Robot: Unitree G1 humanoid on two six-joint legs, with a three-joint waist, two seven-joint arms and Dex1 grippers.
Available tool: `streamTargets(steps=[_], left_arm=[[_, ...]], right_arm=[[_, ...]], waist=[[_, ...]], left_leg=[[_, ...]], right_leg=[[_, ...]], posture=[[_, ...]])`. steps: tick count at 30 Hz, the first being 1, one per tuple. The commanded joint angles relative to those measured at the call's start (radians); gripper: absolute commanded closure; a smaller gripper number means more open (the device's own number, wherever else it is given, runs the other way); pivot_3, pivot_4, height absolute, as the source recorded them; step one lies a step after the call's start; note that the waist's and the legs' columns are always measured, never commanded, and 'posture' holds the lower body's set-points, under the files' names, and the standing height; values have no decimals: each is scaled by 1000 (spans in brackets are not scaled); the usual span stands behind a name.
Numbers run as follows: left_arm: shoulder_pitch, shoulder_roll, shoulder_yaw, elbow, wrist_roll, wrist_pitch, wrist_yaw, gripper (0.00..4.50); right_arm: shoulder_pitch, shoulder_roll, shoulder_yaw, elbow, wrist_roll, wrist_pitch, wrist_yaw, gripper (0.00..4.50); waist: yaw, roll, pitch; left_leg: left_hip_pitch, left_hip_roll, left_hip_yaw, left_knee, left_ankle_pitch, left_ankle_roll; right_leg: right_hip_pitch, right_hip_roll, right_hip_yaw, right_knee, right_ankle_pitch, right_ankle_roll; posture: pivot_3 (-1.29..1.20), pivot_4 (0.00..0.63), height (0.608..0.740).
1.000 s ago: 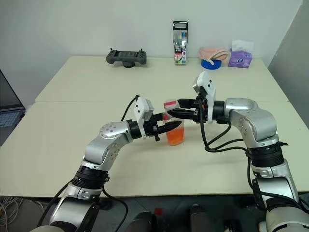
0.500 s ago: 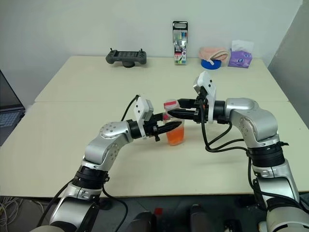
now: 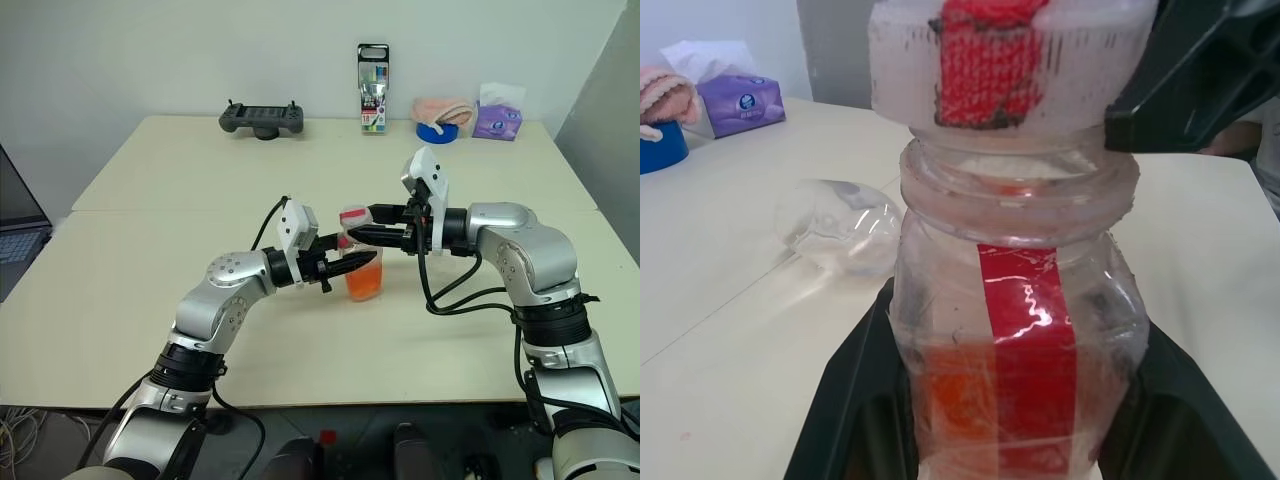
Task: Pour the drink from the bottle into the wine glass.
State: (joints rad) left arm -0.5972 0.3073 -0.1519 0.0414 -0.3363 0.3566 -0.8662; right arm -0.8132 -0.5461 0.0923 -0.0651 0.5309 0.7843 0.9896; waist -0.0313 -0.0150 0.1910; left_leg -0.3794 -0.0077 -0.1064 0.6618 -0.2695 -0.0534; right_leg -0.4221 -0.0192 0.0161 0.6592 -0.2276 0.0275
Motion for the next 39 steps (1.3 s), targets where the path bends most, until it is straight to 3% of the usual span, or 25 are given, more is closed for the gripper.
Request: streamTargets(steps=[1, 3, 15, 22, 30, 39], left_arm=[[-12, 0, 16, -38, -6, -19, 2, 2816], [-11, 0, 17, -38, -6, -19, 3, 2816], [-16, -1, 22, -31, -5, -23, 7, 2818], [-66, -10, 111, 75, 6, -66, 103, 2818], [-89, 77, 215, 209, 44, -157, 156, 2818], [-21, 184, 355, 205, 46, -192, 256, 2818]], right_arm=[[-14, -10, -17, -58, 32, 3, 24, 1869], [-9, -14, -12, -60, 21, -10, 31, 1164], [-3, -16, -16, -61, 3, -38, 26, 1146], [8, -53, -85, -74, 0, -41, -39, 1146], [86, -88, -83, -282, 97, 49, -37, 1146], [90, -28, -10, -352, 131, 89, -82, 1146]], waist=[[0, 0, 0], [0, 0, 0], [0, 0, 0], [1, 0, 0], [-1, 0, 0], [0, 0, 0]], left_leg=[[0, 0, 0, 0, 0, 0], [0, 0, 0, 0, 0, 0], [0, 0, 0, 0, 0, 0], [0, 0, 0, 0, 0, 0], [0, 0, 0, -1, 0, 0], [0, 0, -1, 0, 0, 0]], right_leg=[[0, 0, 0, 0, 0, 0], [0, 0, 0, 0, 0, 0], [0, 0, 0, 0, 0, 0], [0, 0, 0, 0, 0, 0], [0, 0, 0, 0, 0, 0], [0, 0, -1, 0, 0, 0]], posture=[[0, 150, 740], [0, 150, 740], [0, 150, 740], [0, 150, 740], [0, 150, 740], [0, 150, 740]])
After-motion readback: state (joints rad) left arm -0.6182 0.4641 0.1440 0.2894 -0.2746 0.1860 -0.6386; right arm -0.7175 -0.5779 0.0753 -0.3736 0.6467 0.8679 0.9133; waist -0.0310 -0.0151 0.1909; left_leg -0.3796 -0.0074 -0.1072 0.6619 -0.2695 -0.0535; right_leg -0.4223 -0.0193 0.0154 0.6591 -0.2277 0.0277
